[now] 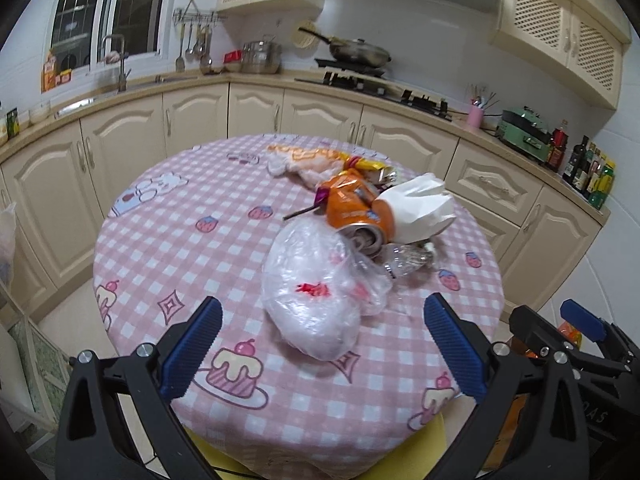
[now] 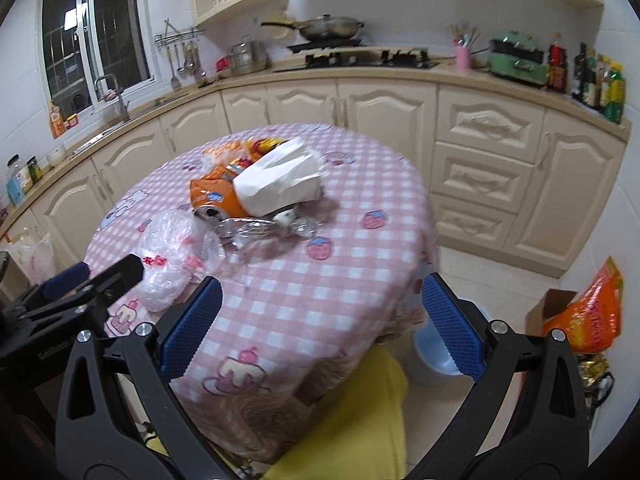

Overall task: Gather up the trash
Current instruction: 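Reach the left tool to the clear plastic bag and close on it, then carry the plastic bag with the left tool over the blue bin and release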

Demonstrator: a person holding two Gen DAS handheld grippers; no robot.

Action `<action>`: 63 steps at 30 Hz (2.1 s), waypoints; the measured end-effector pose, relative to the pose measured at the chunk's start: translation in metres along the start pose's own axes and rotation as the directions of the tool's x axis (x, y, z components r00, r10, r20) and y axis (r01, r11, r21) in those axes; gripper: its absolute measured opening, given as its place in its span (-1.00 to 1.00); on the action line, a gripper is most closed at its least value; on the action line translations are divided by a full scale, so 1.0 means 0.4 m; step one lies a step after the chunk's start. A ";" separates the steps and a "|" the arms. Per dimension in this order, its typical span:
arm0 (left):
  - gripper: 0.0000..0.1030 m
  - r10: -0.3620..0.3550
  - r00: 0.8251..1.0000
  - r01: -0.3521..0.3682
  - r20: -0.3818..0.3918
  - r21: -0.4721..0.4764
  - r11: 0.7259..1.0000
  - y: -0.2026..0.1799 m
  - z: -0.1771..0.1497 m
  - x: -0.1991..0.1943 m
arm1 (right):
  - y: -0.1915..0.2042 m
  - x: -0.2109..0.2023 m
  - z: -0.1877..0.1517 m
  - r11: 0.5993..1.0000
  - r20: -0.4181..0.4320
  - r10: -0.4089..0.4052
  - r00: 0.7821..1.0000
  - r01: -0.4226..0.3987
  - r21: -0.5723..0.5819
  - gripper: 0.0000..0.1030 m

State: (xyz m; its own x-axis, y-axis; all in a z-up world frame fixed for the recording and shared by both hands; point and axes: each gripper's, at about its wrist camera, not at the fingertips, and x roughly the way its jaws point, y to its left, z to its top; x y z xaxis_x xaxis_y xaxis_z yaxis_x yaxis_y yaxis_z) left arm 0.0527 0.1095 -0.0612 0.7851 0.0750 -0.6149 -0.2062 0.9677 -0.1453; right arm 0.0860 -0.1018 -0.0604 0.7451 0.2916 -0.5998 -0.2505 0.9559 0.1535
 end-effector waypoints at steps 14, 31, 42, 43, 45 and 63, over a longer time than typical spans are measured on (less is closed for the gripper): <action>0.26 -0.019 0.987 0.006 -0.161 -0.082 0.997 0.088 0.041 0.215 | 0.081 0.199 0.069 0.998 -0.085 0.025 0.996 -0.029 -0.048 0.90; -0.15 0.038 0.987 -0.063 -0.156 -0.158 0.985 0.184 0.074 0.199 | 0.114 0.339 0.094 0.998 -0.201 0.049 0.978 -0.054 -0.016 0.13; -0.15 0.024 0.993 -0.039 -0.114 -0.131 0.991 0.146 0.074 0.148 | 0.075 0.275 0.060 0.989 -0.226 0.135 0.965 -0.119 0.083 -0.27; -0.15 0.023 0.994 -0.037 -0.110 -0.128 0.991 0.142 0.074 0.142 | 0.071 0.269 0.058 0.988 -0.225 0.142 0.964 -0.124 0.092 -0.27; -0.15 0.019 0.995 -0.031 -0.100 -0.120 0.992 0.130 0.074 0.129 | 0.066 0.256 0.053 0.987 -0.220 0.144 0.965 -0.125 0.099 -0.27; -0.15 -0.149 0.987 0.151 -0.067 0.029 0.988 -0.103 0.089 0.062 | -0.147 0.106 0.030 0.958 -0.100 0.084 0.991 -0.053 0.282 -0.21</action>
State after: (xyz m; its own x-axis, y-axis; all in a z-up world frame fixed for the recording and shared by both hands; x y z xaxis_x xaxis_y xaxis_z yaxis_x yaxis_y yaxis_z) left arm 0.1015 0.0802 -0.0427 0.7660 -0.0865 -0.6370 -0.0683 0.9744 -0.2143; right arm 0.1396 -0.1453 -0.0855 0.6555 0.3660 -0.6606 -0.1053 0.9104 0.4000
